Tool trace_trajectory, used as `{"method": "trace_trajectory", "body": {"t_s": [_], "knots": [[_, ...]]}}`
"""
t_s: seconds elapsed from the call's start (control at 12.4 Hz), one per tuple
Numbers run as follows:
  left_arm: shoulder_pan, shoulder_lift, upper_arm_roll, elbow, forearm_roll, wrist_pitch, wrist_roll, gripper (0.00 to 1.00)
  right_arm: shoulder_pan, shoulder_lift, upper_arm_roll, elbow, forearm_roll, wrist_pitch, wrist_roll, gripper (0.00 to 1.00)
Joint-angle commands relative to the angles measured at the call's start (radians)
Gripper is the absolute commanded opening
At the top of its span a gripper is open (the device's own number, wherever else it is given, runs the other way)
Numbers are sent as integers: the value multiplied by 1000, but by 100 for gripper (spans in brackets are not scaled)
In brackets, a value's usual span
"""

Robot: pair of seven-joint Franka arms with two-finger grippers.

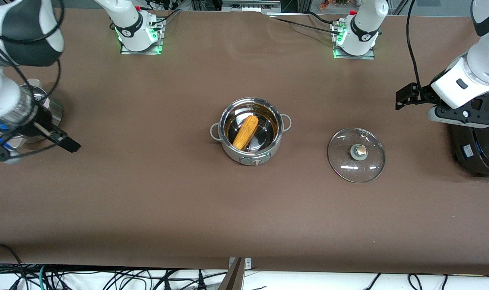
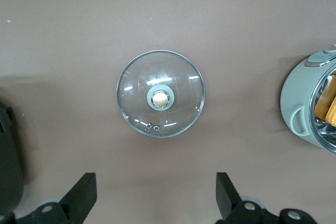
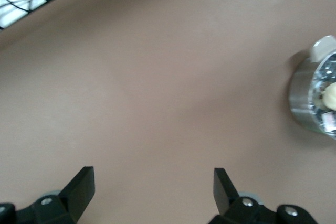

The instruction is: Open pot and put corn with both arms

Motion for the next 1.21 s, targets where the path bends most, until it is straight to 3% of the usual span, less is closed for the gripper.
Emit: {"method": "trace_trajectory", "body": {"t_s": [0.0,0.16,0.48,1.13], "knots": [[5,-3,-8,16,11,-22,-8,100,-33,-109,-9,-183,15,87,-230,100],[5,-3,-10,16,11,-22,-8,100,-47,-117,-39,-185,50,110,-387,100],[5,-3,-10,16,11,-22,-8,100,-58,-174,-70,-208,79,99,-438,100],[5,-3,-5,16,11,-22,-7,100,-52,-100,-68,-134,80,70,-434,100]]}}
